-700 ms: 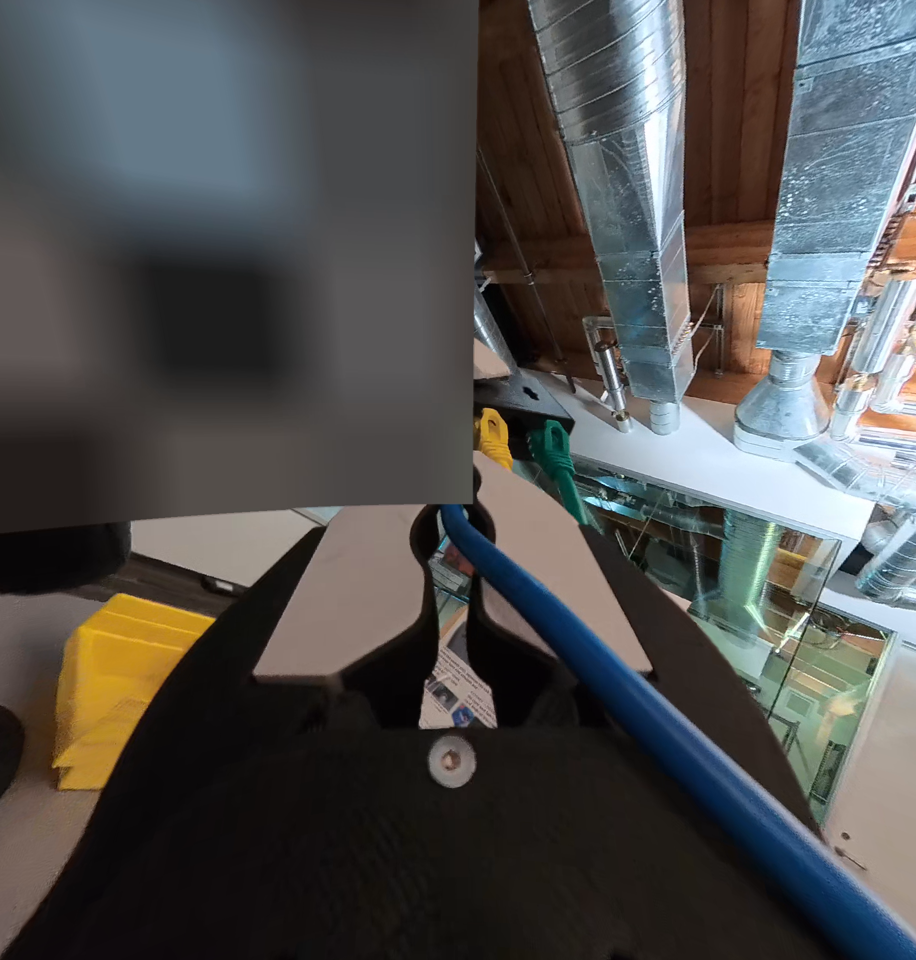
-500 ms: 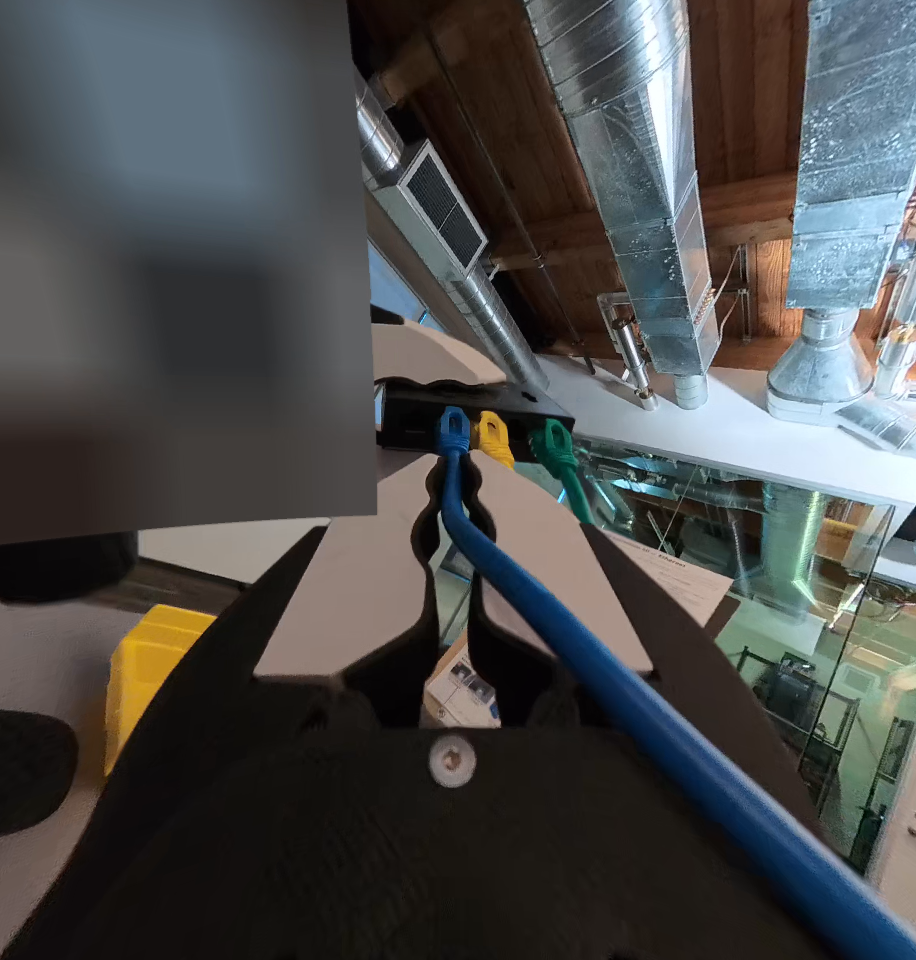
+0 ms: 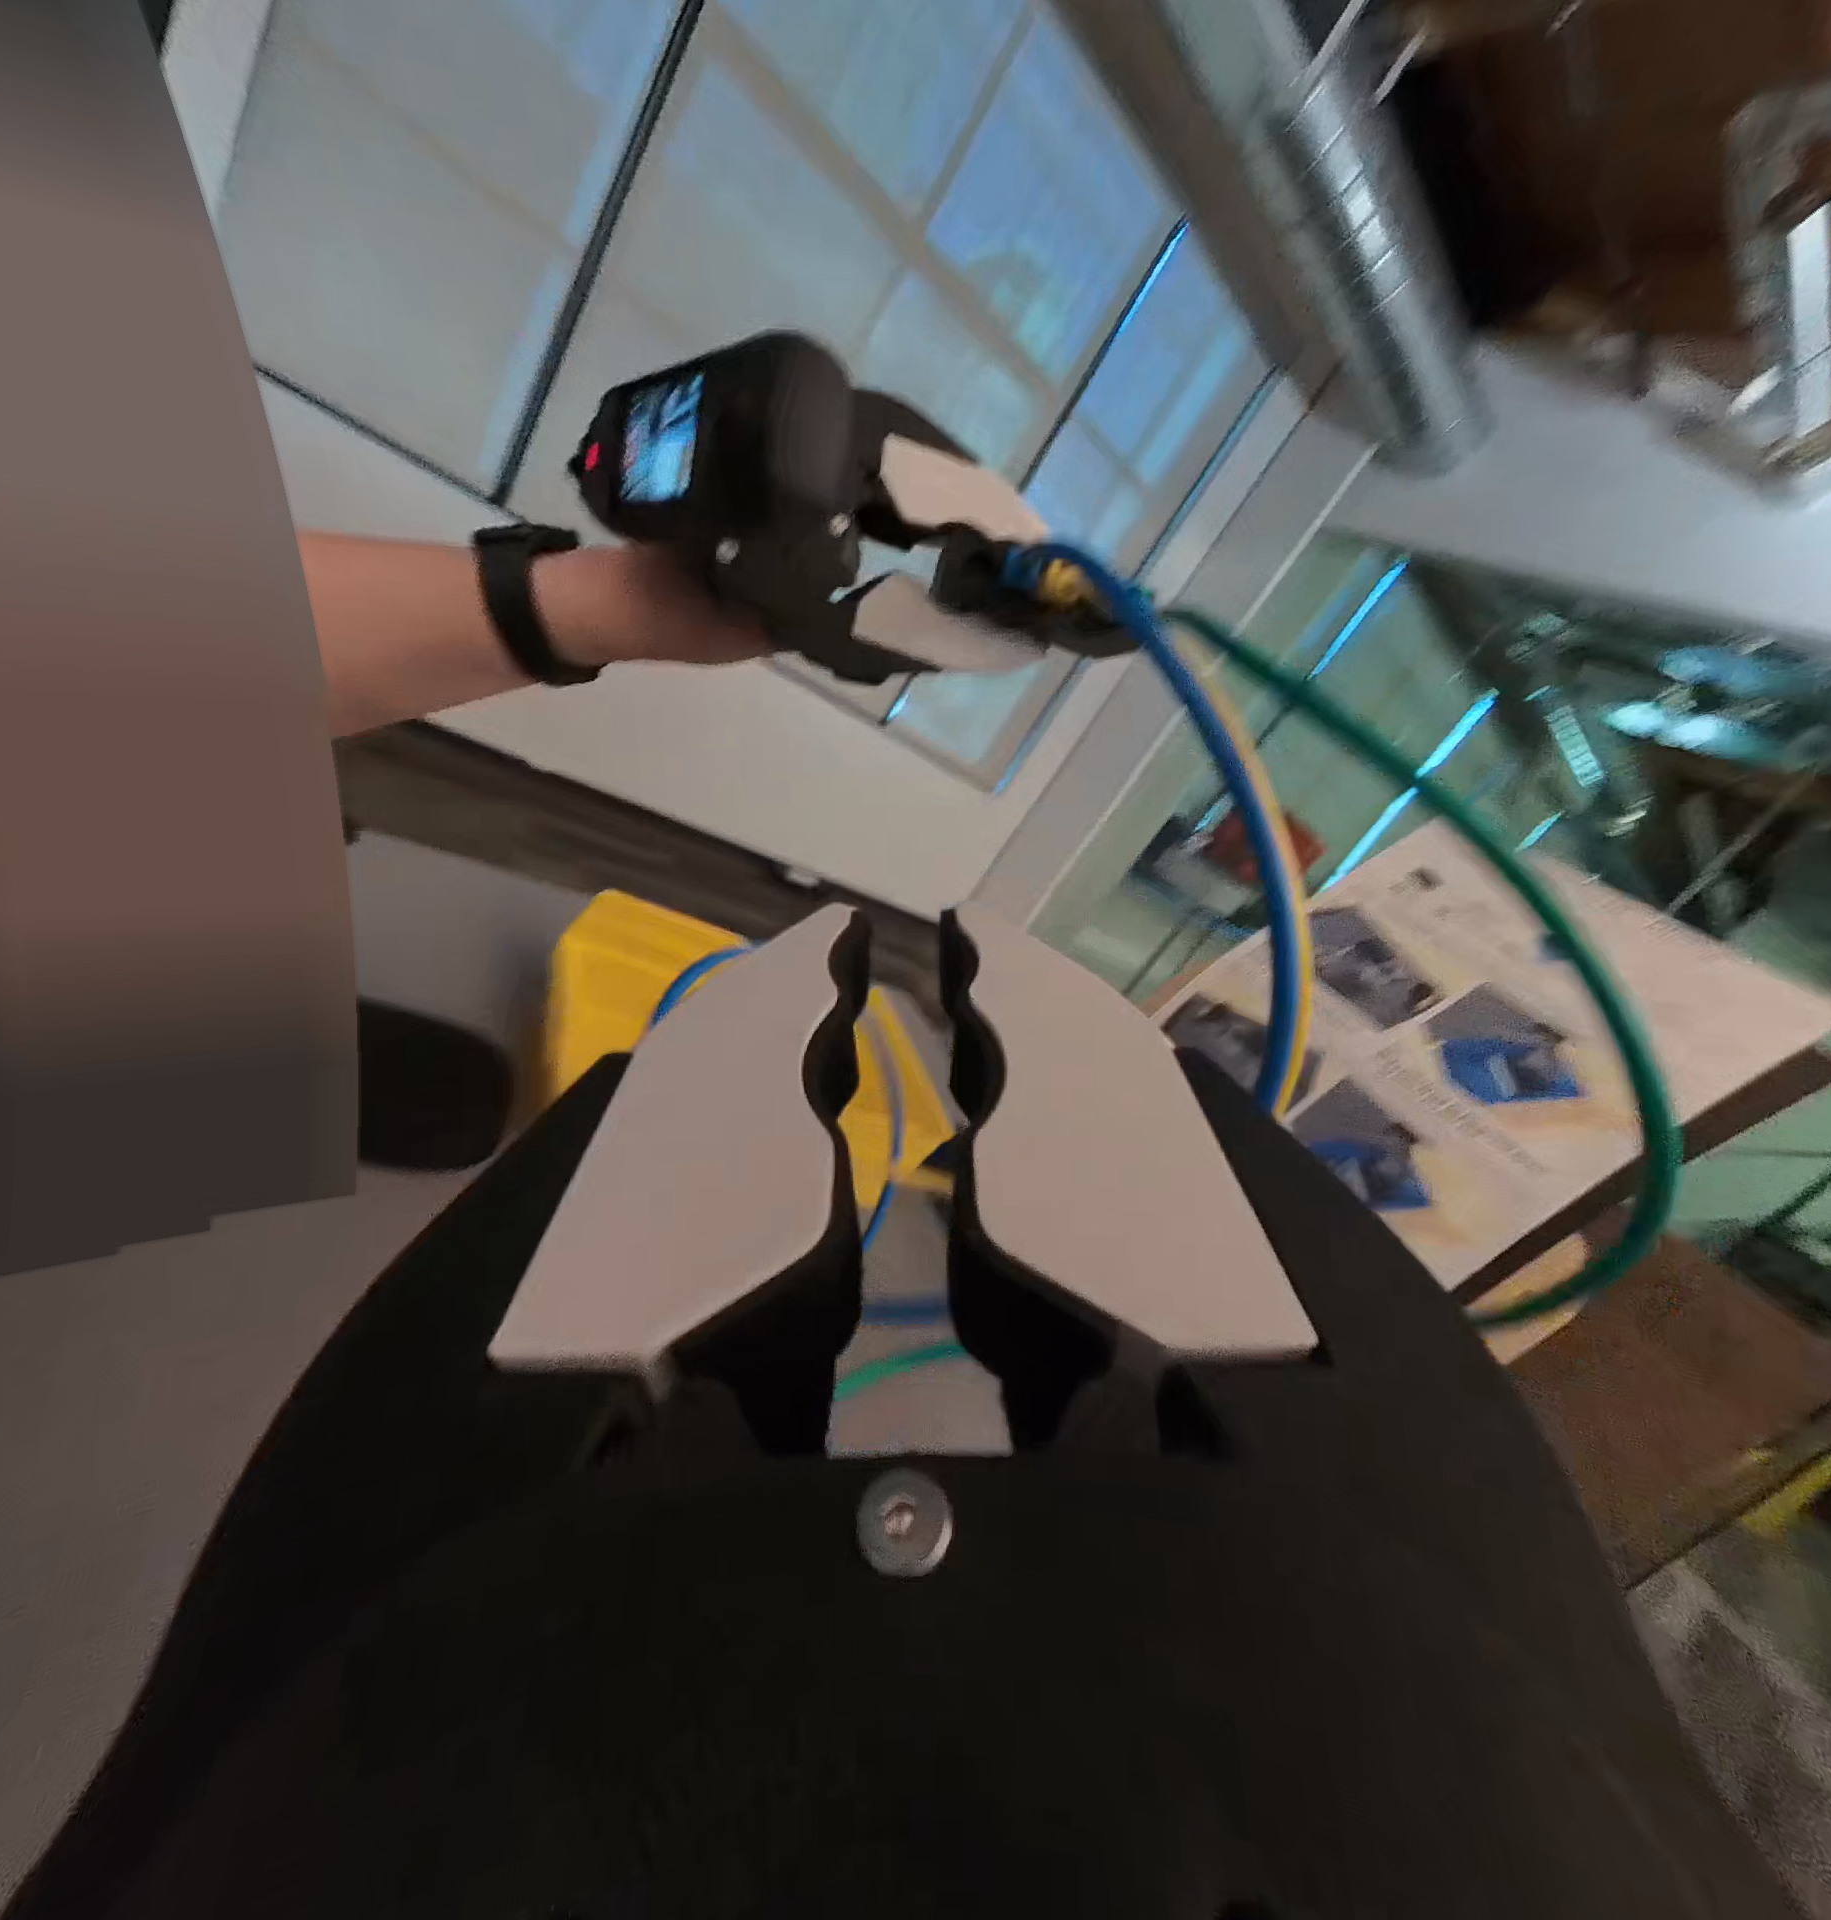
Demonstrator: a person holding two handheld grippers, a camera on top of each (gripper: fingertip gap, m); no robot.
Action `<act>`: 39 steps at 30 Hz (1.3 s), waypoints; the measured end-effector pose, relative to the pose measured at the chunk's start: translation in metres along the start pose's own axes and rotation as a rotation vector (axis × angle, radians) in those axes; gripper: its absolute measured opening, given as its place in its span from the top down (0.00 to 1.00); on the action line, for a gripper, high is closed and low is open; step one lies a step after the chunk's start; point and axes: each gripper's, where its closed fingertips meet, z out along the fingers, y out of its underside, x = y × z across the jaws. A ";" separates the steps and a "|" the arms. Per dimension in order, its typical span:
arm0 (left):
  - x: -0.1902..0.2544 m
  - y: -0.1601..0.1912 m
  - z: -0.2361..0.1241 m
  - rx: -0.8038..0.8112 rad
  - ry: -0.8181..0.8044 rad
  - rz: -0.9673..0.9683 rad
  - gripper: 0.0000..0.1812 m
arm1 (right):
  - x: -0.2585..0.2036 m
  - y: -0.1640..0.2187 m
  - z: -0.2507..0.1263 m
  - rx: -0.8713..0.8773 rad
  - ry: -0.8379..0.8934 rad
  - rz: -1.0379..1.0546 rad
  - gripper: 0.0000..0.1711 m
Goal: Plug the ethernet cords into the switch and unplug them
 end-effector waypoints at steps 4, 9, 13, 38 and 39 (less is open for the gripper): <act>0.001 0.023 0.017 -0.066 0.111 -0.176 0.84 | 0.019 0.009 -0.026 -0.032 -0.018 0.055 0.92; -0.012 0.027 0.034 -0.092 0.144 -0.280 0.85 | 0.078 0.052 -0.039 -0.098 0.173 0.096 0.78; -0.021 0.026 0.043 -0.087 0.173 -0.363 0.84 | 0.094 0.103 -0.030 -0.130 0.091 0.255 0.64; 0.066 -0.057 -0.019 0.241 0.620 -0.513 0.84 | 0.109 0.125 0.026 0.051 0.227 0.340 0.41; 0.073 -0.056 -0.022 0.233 0.676 -0.554 0.84 | 0.104 0.120 0.025 0.076 0.191 0.345 0.49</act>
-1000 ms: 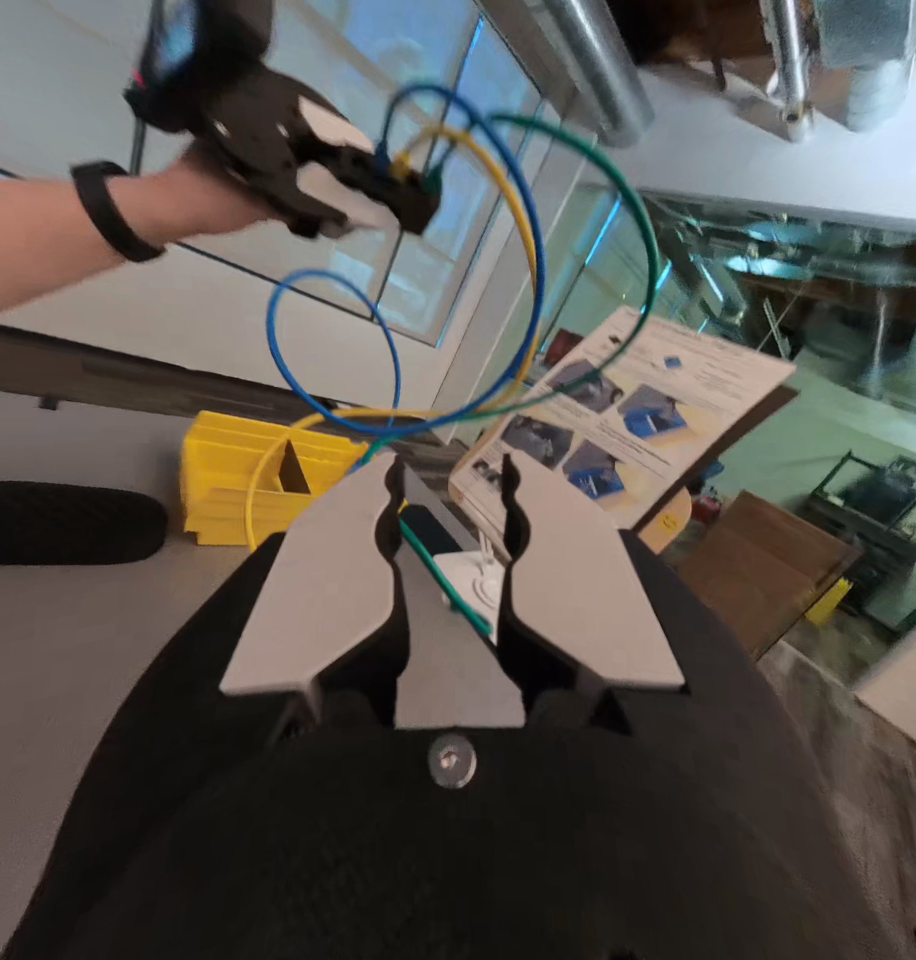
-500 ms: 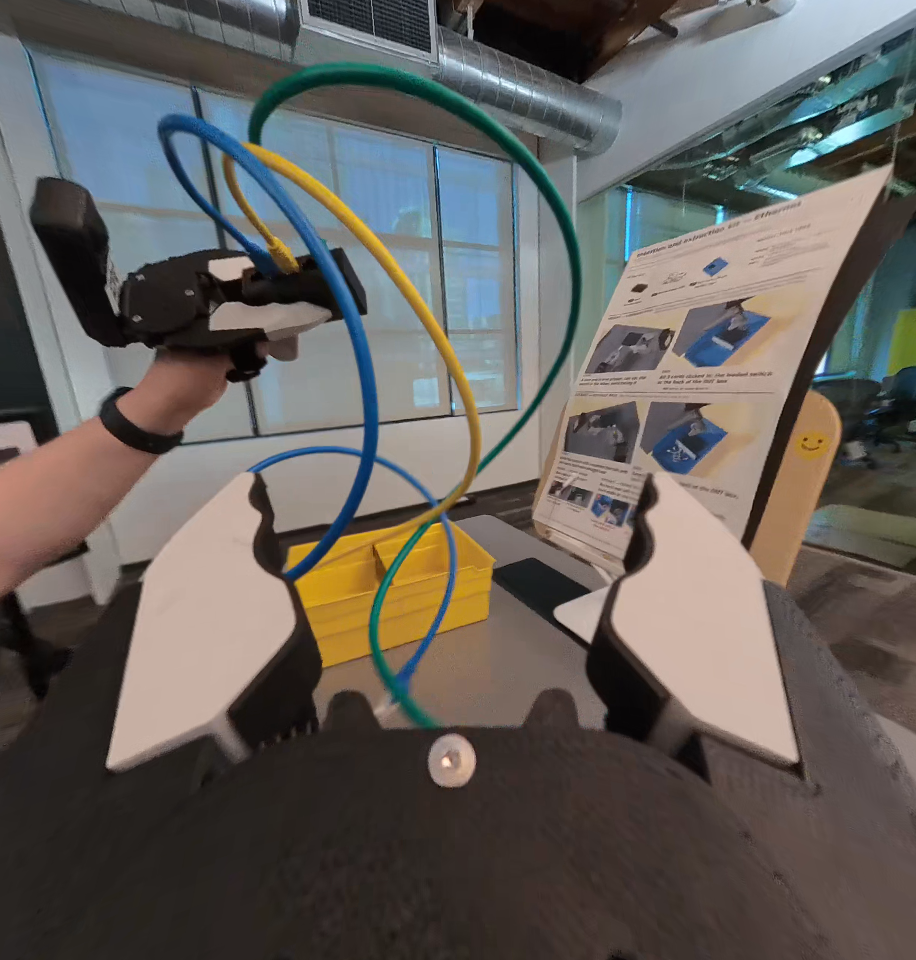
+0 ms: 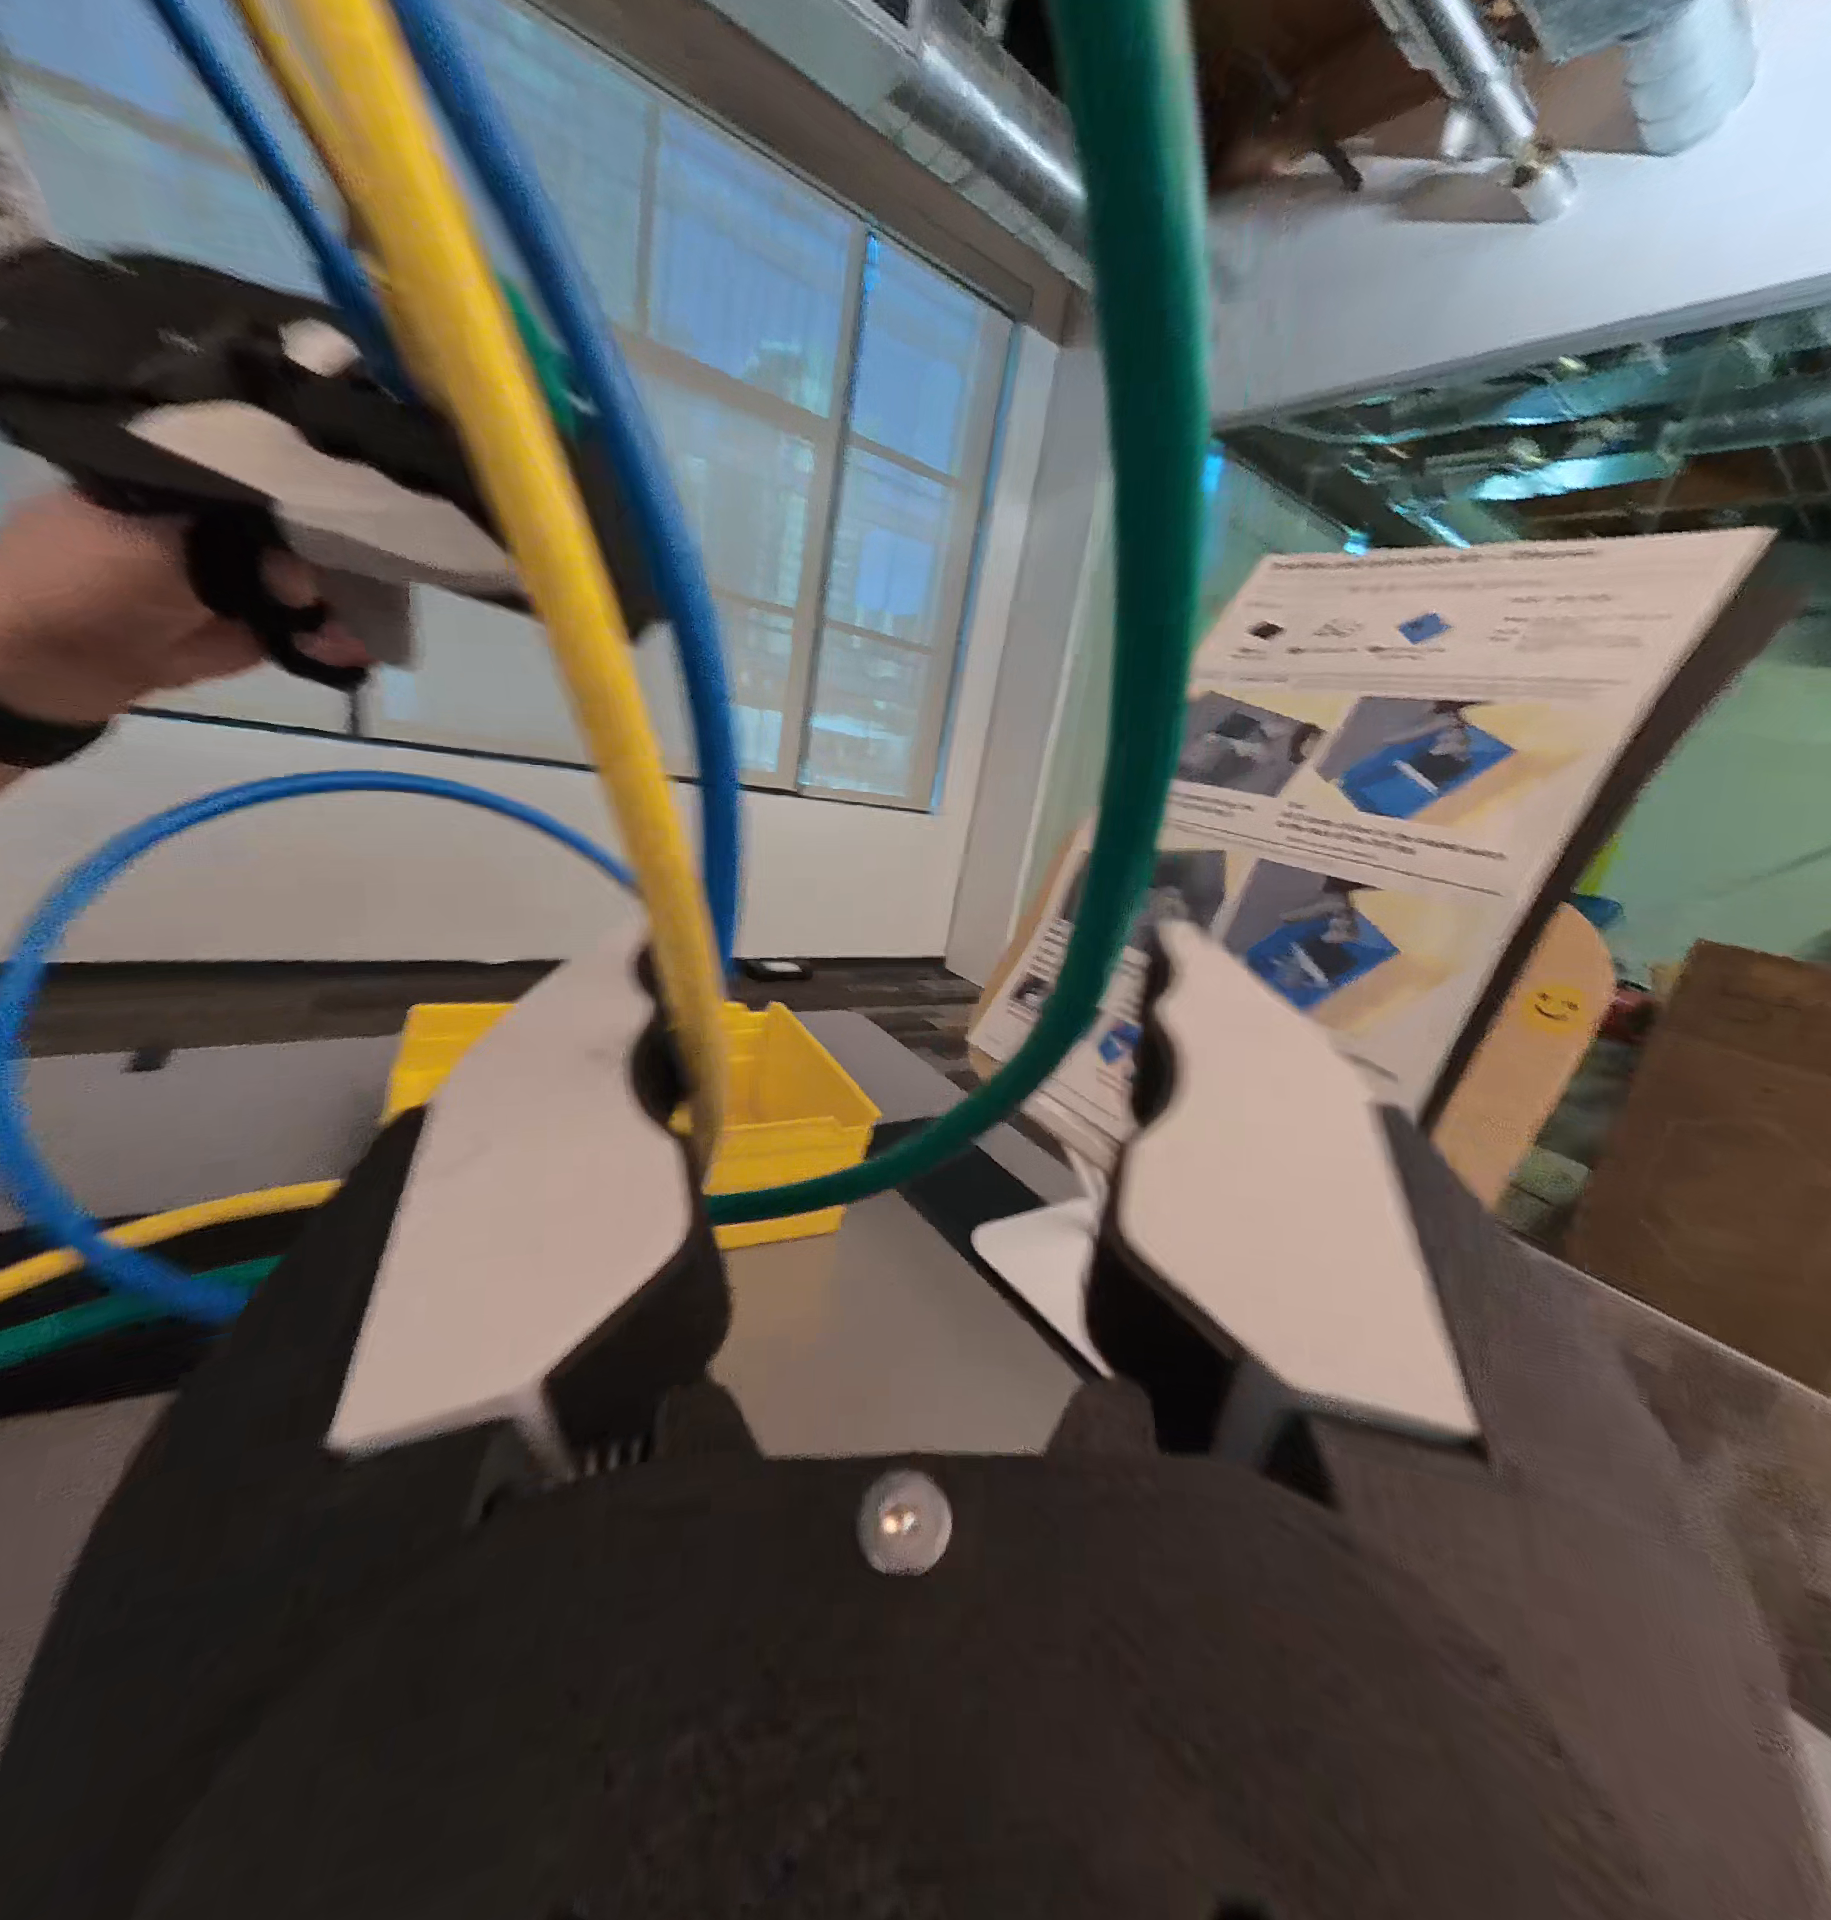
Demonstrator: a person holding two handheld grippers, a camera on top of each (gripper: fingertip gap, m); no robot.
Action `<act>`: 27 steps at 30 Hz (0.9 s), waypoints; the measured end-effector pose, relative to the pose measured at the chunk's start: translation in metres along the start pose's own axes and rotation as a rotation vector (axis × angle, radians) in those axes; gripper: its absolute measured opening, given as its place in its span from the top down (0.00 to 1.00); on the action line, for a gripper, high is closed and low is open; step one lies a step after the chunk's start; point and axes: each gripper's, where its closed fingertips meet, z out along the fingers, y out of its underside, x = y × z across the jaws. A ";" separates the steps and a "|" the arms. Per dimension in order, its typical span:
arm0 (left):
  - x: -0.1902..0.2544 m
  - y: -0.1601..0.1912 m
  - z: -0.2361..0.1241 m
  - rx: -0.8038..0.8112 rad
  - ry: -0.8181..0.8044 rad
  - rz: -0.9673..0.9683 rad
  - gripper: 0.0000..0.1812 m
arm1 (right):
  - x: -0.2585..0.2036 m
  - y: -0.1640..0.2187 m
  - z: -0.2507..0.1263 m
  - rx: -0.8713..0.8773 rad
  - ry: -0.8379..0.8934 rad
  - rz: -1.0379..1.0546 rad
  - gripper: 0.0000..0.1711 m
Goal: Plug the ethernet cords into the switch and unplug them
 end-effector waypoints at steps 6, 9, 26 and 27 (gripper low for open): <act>0.056 0.010 0.013 0.092 0.389 -0.406 0.85 | -0.018 -0.005 -0.003 0.003 -0.106 0.001 0.66; 0.080 0.007 0.018 0.183 0.516 -0.495 0.84 | -0.028 0.001 -0.002 -0.016 -0.193 0.034 0.65; 0.130 0.004 0.061 0.253 0.702 -0.618 0.84 | -0.068 0.032 0.006 -0.233 -0.416 0.219 0.75; 0.134 0.005 0.063 0.236 0.717 -0.612 0.84 | -0.070 0.031 0.005 -0.228 -0.433 0.223 0.78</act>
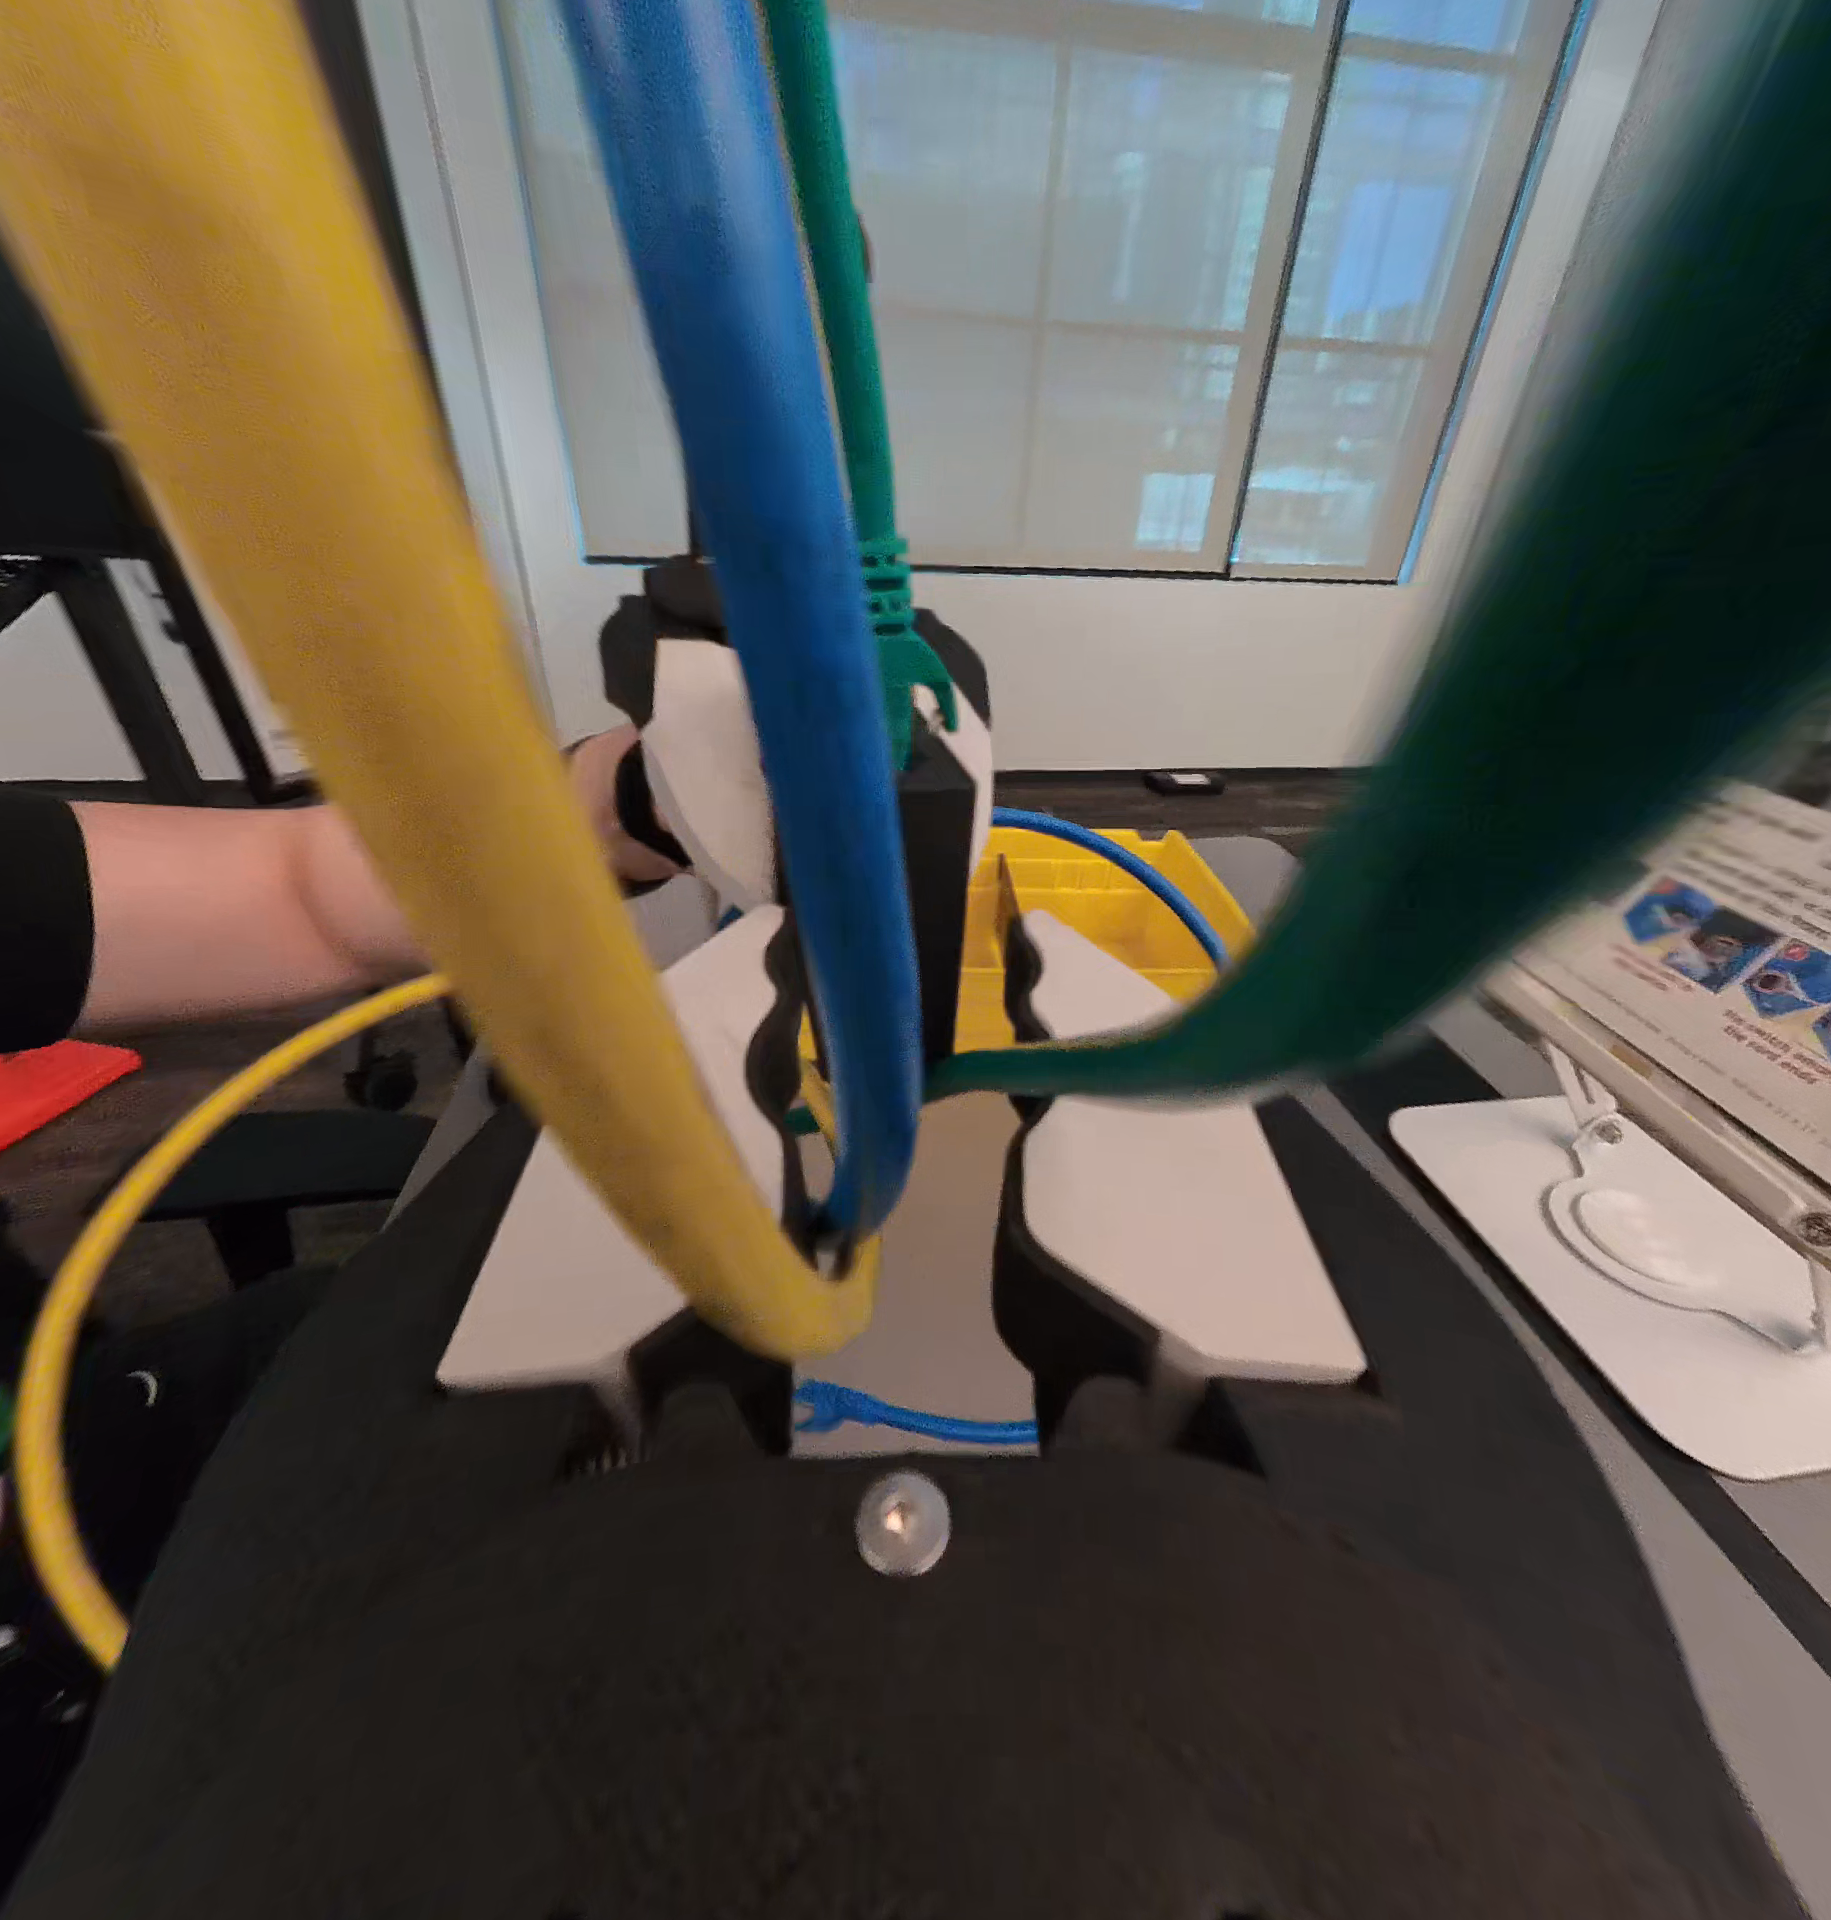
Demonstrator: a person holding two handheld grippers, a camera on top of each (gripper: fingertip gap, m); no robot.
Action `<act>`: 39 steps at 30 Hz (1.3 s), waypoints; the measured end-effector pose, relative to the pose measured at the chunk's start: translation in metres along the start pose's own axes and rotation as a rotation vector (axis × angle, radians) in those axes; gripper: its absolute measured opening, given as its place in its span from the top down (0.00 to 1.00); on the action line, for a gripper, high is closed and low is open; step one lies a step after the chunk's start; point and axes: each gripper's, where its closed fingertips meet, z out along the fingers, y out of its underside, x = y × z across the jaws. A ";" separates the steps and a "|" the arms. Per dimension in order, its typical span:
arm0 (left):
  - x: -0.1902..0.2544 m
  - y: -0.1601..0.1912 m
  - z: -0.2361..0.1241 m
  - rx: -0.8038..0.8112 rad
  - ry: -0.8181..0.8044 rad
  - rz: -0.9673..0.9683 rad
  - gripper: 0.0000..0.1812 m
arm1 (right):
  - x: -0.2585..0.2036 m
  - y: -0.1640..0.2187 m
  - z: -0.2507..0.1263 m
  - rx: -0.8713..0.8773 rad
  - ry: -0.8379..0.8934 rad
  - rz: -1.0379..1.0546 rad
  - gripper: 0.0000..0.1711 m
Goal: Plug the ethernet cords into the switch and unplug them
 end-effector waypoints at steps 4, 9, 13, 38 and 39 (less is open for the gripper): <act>0.006 0.009 0.003 -0.052 0.068 -0.048 0.83 | -0.010 0.006 -0.002 -0.041 -0.076 -0.015 0.84; 0.005 0.000 -0.008 -0.021 0.070 -0.075 0.71 | -0.006 0.004 0.003 -0.059 -0.015 0.028 0.83; -0.025 -0.014 -0.051 0.047 -0.152 -0.034 0.56 | 0.007 0.005 -0.002 -0.059 0.049 0.065 0.84; -0.023 -0.043 -0.130 0.451 -0.271 0.124 1.00 | 0.208 -0.150 -0.234 -0.441 1.410 -0.354 0.84; -0.028 -0.041 -0.126 0.425 -0.306 0.119 1.00 | 0.211 -0.145 -0.239 -0.471 1.445 -0.372 0.84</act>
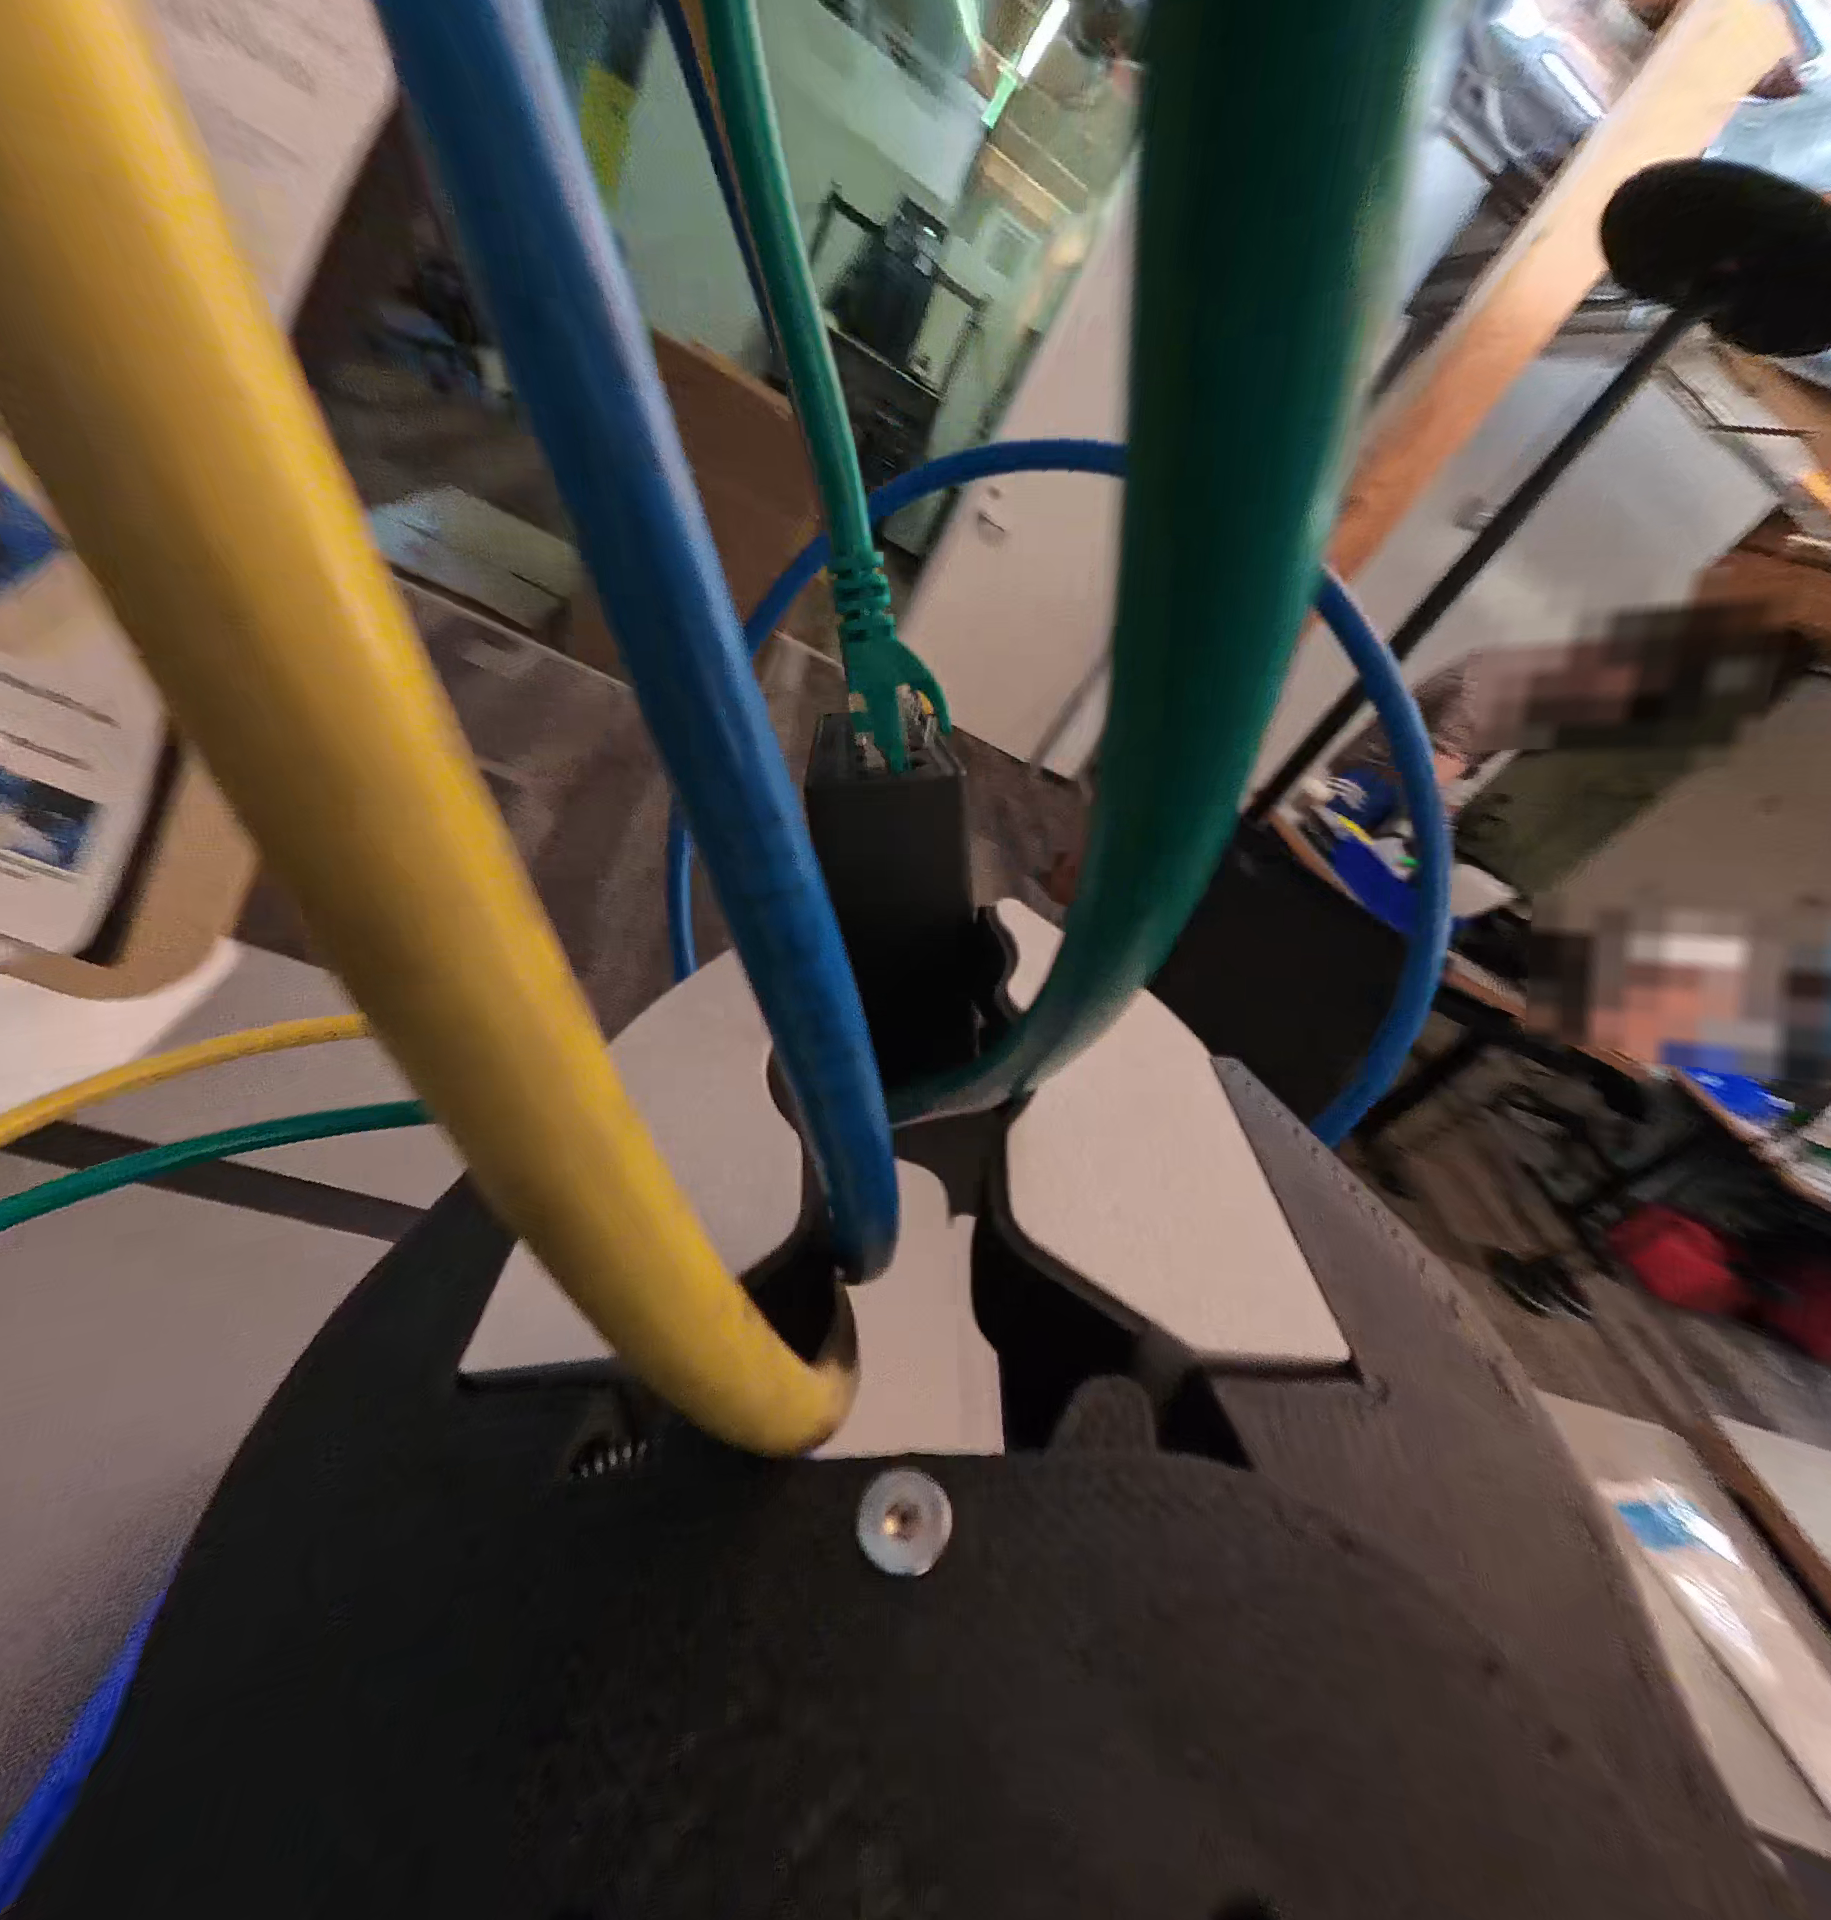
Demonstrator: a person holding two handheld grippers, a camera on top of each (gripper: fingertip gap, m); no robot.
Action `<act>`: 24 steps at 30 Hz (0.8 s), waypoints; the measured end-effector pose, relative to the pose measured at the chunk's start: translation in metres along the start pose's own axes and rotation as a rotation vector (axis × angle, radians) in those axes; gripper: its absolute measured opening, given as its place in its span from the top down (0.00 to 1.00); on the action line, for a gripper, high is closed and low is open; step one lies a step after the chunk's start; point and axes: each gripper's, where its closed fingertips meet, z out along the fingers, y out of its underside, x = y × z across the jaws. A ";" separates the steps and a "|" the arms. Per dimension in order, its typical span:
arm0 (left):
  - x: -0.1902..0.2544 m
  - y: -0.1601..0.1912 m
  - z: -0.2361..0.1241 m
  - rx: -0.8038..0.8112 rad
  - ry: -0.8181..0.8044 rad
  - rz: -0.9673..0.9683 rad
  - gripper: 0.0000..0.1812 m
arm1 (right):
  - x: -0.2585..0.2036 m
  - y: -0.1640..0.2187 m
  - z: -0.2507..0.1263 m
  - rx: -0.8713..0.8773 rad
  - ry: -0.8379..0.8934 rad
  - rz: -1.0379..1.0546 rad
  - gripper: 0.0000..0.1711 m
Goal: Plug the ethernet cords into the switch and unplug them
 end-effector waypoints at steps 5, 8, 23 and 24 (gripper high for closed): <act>-0.002 0.007 0.009 -0.034 -0.059 0.081 0.99 | 0.002 0.038 0.015 -0.075 0.168 -0.143 0.84; 0.006 0.012 0.010 -0.074 -0.016 0.075 0.99 | -0.004 0.057 0.022 -0.110 0.231 -0.220 0.84; 0.003 0.023 0.005 -0.139 0.015 0.045 0.98 | -0.061 0.162 0.011 -0.387 -0.025 -0.269 0.83; 0.003 0.024 0.005 -0.141 0.018 0.048 0.98 | -0.067 0.169 0.009 -0.411 -0.089 -0.257 0.84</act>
